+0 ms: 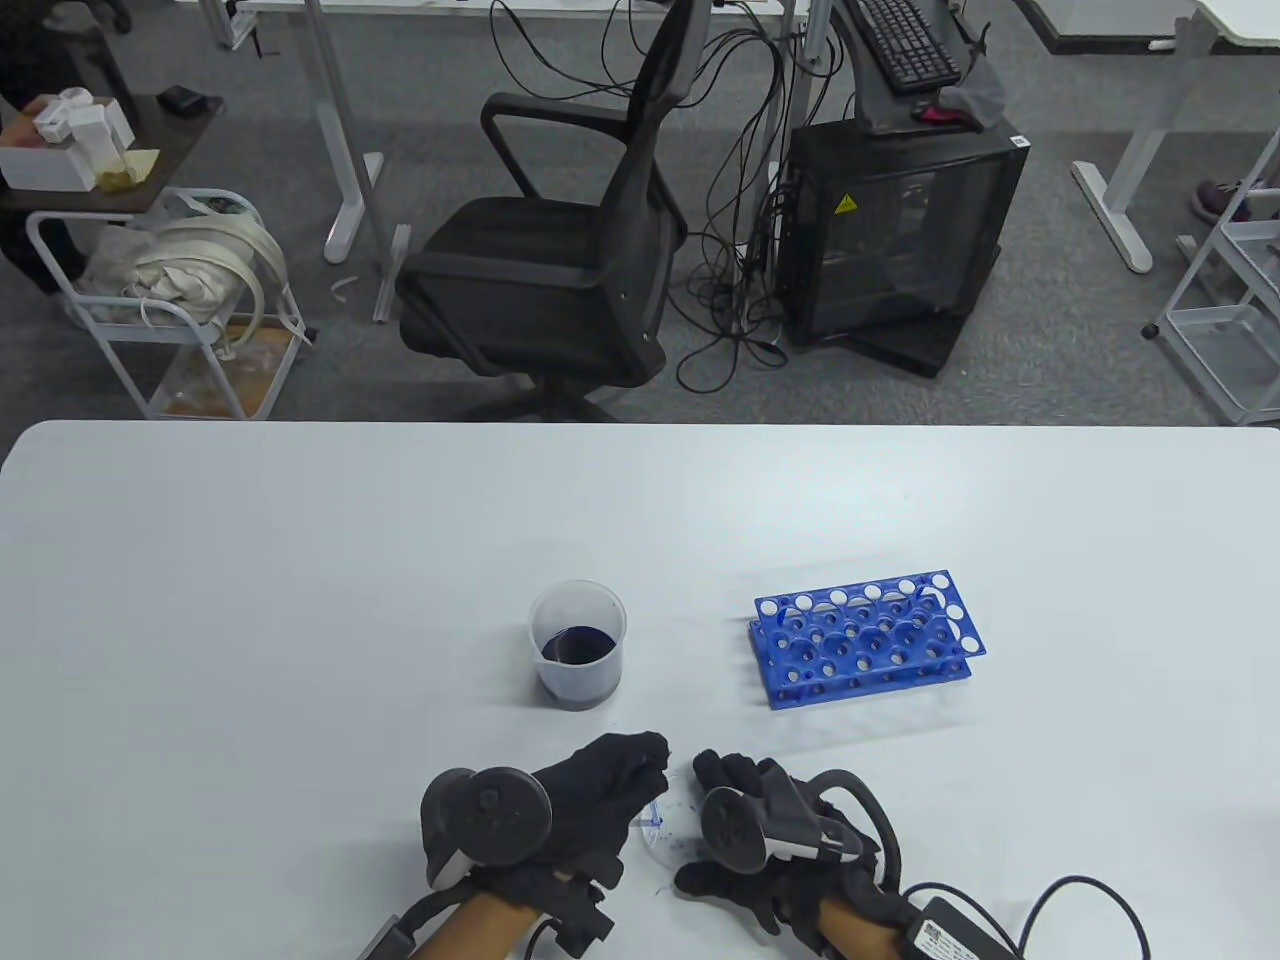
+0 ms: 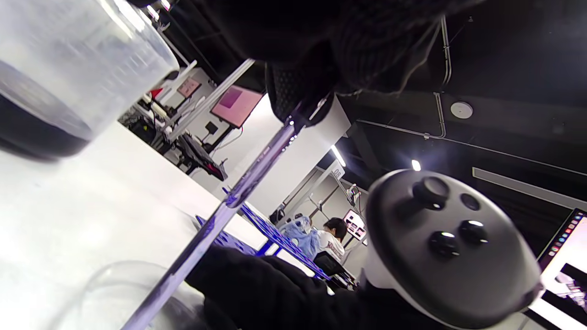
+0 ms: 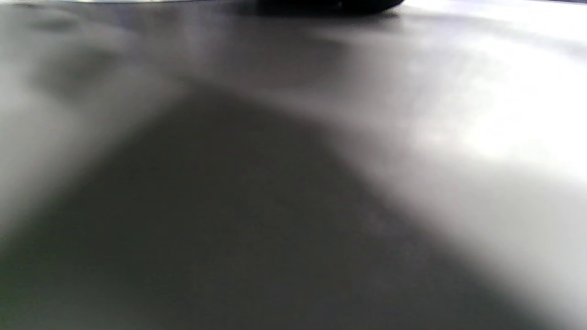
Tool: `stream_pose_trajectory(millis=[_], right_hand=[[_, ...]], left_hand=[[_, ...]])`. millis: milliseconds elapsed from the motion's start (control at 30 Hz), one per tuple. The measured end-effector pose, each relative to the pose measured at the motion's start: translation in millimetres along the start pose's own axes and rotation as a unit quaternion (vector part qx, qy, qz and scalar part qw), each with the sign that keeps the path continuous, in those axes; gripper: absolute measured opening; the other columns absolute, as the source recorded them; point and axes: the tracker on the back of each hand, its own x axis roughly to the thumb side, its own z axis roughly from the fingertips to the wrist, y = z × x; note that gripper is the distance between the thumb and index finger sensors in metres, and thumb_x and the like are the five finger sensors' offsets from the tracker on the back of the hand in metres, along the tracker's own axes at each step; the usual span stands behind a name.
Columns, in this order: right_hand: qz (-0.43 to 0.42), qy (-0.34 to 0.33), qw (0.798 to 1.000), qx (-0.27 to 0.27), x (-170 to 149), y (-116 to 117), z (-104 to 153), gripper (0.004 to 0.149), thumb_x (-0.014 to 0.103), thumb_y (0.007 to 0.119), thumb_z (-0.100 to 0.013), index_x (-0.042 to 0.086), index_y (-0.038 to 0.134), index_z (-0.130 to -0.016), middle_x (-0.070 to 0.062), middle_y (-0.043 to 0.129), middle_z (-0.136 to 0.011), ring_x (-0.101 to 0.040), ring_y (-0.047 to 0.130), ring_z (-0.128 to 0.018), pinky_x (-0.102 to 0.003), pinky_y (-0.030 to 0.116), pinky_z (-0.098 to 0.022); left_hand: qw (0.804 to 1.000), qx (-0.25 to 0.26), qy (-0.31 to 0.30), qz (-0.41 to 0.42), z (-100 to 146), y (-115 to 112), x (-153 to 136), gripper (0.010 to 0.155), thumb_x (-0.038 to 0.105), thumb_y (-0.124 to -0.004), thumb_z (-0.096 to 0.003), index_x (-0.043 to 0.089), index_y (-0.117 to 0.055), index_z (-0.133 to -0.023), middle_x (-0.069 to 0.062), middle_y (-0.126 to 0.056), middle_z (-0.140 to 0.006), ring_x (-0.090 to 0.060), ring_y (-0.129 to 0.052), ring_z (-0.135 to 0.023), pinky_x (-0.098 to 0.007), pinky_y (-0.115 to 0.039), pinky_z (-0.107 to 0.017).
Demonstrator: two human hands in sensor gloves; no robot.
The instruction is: Dip glass rod and spread liquid on culture dish
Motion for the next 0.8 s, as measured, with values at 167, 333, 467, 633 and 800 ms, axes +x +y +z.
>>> stream_pose_trajectory(millis=[167,333,467,633,800], right_hand=[[0.0,0.0,1.0,0.0,0.2,0.0,0.0,0.105,0.08,0.054,-0.039,0.015,0.003,-0.104,-0.009,0.019,-0.109,-0.022,0.055,-0.076,-0.035,0.066,-0.051],[0.0,0.0,1.0,0.0,0.1,-0.1,0.1,0.105,0.08,0.054,-0.039,0.015,0.003,-0.104,-0.009,0.019,-0.109,-0.021,0.055,-0.076,-0.035,0.066,-0.051],[0.0,0.0,1.0,0.0,0.1,-0.1,0.1,0.105,0.08,0.054,-0.039,0.015,0.003,-0.104,-0.009,0.019,-0.109,-0.021,0.055,-0.076,-0.035,0.066,-0.051],[0.0,0.0,1.0,0.0,0.1,-0.1,0.1,0.105,0.08,0.054,-0.039,0.015,0.003,-0.104,-0.009,0.019,-0.109,-0.022,0.055,-0.076,-0.035,0.066,-0.051],[0.0,0.0,1.0,0.0,0.1,-0.1,0.1,0.105,0.08,0.054,-0.039,0.015,0.003,-0.104,-0.009,0.019,-0.109,-0.022,0.055,-0.076,-0.035,0.066,-0.051]], left_hand=[[0.998,-0.017,0.009,0.054,0.8,-14.5,2.0,0.045,0.041,-0.08,-0.0544,0.029,-0.074,-0.097,0.0,-0.091,-0.09,-0.008,-0.087,-0.031,-0.031,-0.081,-0.013],[0.996,-0.028,0.021,0.085,-1.0,-25.8,0.7,0.044,0.041,-0.078,-0.056,0.031,-0.071,-0.099,0.002,-0.087,-0.095,-0.008,-0.087,-0.034,-0.031,-0.08,-0.016],[0.997,-0.03,0.02,0.07,-3.9,-25.7,0.4,0.045,0.041,-0.077,-0.0574,0.031,-0.068,-0.1,0.004,-0.084,-0.098,-0.009,-0.086,-0.037,-0.032,-0.08,-0.018],[0.999,-0.012,0.015,0.039,-6.2,-21.9,-1.2,0.044,0.042,-0.076,-0.058,0.035,-0.067,-0.101,0.004,-0.082,-0.099,-0.009,-0.086,-0.038,-0.032,-0.08,-0.02],[1.0,-0.002,0.016,0.004,-7.5,-13.3,-1.9,0.045,0.042,-0.076,-0.0577,0.032,-0.068,-0.101,0.004,-0.083,-0.099,-0.009,-0.086,-0.038,-0.032,-0.08,-0.019]])
